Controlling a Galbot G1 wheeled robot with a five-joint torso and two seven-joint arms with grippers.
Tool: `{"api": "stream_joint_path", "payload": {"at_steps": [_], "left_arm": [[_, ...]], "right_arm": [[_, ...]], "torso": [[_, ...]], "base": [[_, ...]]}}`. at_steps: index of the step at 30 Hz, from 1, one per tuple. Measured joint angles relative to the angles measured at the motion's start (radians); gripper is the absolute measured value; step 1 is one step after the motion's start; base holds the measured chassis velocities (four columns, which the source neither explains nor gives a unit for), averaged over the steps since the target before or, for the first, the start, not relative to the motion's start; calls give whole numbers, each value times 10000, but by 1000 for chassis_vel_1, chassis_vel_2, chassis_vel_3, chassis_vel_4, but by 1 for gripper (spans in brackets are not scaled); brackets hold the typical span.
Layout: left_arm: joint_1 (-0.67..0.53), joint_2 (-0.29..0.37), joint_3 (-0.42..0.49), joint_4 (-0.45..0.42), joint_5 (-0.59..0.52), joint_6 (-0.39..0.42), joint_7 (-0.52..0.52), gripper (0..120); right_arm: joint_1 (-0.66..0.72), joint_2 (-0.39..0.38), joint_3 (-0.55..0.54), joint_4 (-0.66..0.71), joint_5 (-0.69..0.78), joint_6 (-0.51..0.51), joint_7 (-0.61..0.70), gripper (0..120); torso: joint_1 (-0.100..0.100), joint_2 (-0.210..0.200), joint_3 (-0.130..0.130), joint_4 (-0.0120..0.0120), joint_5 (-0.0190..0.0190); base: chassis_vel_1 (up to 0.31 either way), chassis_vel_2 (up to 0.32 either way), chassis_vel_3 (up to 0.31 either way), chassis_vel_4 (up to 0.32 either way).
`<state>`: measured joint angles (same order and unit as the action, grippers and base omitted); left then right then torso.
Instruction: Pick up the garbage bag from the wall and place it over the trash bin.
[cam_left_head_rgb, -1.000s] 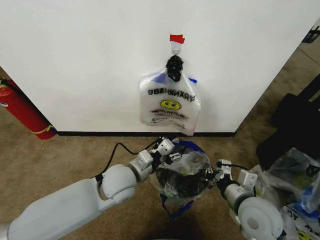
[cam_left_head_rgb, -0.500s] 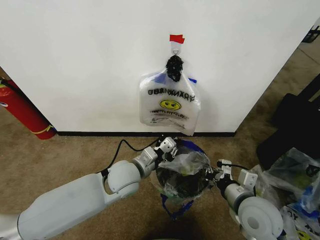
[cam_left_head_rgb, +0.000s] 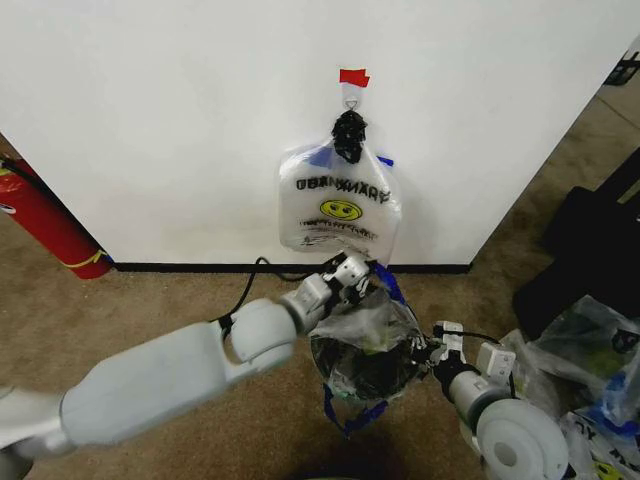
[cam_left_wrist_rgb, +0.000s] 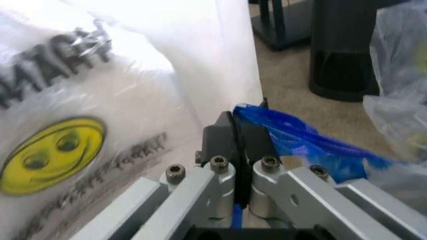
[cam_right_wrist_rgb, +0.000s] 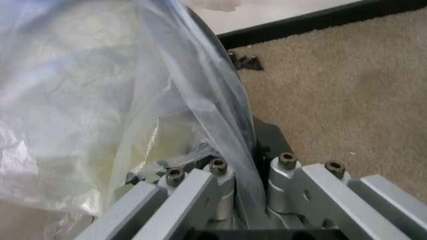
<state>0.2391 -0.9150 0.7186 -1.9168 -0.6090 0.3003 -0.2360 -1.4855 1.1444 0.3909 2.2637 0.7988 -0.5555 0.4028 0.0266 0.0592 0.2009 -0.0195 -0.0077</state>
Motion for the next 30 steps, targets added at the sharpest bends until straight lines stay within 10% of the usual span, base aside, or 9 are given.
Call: {"api": "stream_joint_path", "payload": {"at_steps": [30], "left_arm": [[-2976,-1314,2529,2091,-121,209,732,0]], "right_arm": [[-759,-289,-612,-518,-3569,1720,-1723,0]], "torso": [[0,0,0,3,-2]], "base": [[0,0,0,0]]}}
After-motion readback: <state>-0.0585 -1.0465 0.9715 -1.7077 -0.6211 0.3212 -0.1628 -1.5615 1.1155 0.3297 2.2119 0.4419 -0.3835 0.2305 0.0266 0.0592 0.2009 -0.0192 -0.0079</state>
